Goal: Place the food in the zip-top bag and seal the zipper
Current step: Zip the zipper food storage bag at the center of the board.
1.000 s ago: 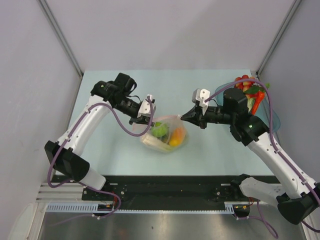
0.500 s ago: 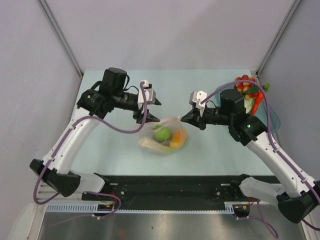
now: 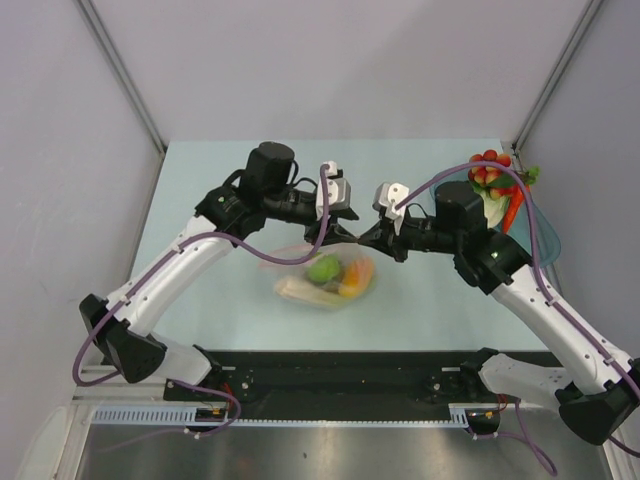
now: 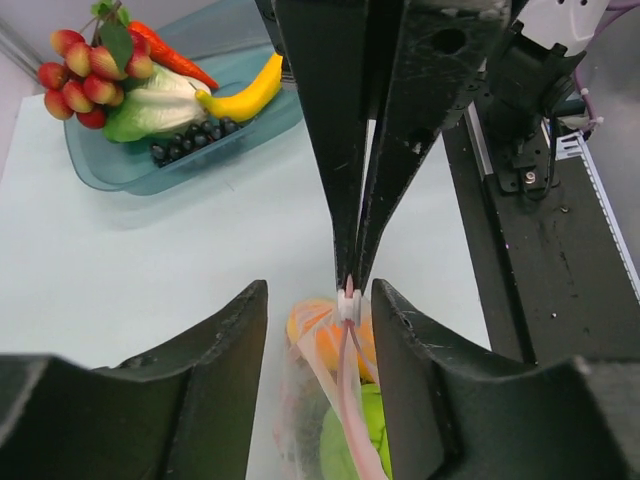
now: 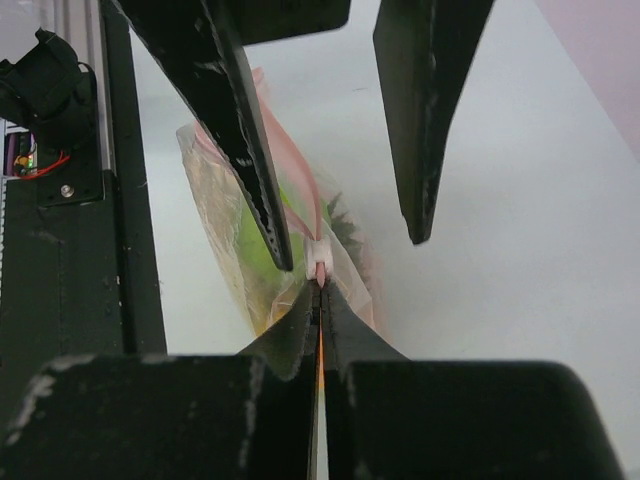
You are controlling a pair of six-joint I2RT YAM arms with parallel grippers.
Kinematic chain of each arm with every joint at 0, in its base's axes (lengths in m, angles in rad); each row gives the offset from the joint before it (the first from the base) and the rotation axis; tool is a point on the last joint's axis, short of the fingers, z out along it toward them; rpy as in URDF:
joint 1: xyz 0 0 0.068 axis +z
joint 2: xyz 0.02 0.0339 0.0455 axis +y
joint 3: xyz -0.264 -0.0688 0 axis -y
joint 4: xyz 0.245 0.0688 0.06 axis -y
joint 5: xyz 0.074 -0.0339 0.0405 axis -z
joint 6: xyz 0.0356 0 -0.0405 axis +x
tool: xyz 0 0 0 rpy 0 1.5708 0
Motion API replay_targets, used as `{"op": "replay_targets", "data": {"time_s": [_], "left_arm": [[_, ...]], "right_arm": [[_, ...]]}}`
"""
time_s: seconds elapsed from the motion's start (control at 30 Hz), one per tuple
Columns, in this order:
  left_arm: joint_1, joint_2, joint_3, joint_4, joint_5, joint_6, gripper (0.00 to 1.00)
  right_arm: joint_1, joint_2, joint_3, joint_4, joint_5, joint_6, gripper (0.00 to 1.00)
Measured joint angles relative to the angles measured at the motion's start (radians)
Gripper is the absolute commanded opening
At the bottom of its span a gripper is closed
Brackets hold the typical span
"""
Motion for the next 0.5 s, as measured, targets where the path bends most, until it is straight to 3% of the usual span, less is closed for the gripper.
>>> {"op": "replay_targets", "data": {"time_s": [0.13,0.27,0.4,0.5], "left_arm": [[-0.007,0.016,-0.009,0.004,0.002,-0.009,0.35],[-0.008,0.020,-0.016,0.001,0.006,-0.014,0.28],[-0.008,0.022,-0.016,-0.031,0.010,0.000,0.10],[-0.008,0.022,-0.016,-0.049,0.011,0.016,0.03]], "right_arm": [[0.013,-0.001,0.000,0.000,0.011,0.000,0.00],[0.014,-0.002,0.000,-0.002,0.034,0.000,0.00],[0.016,-0.002,0.000,-0.003,0.048,-0.001,0.00],[0.020,-0.002,0.000,-0.008,0.051,0.000,0.00]]}}
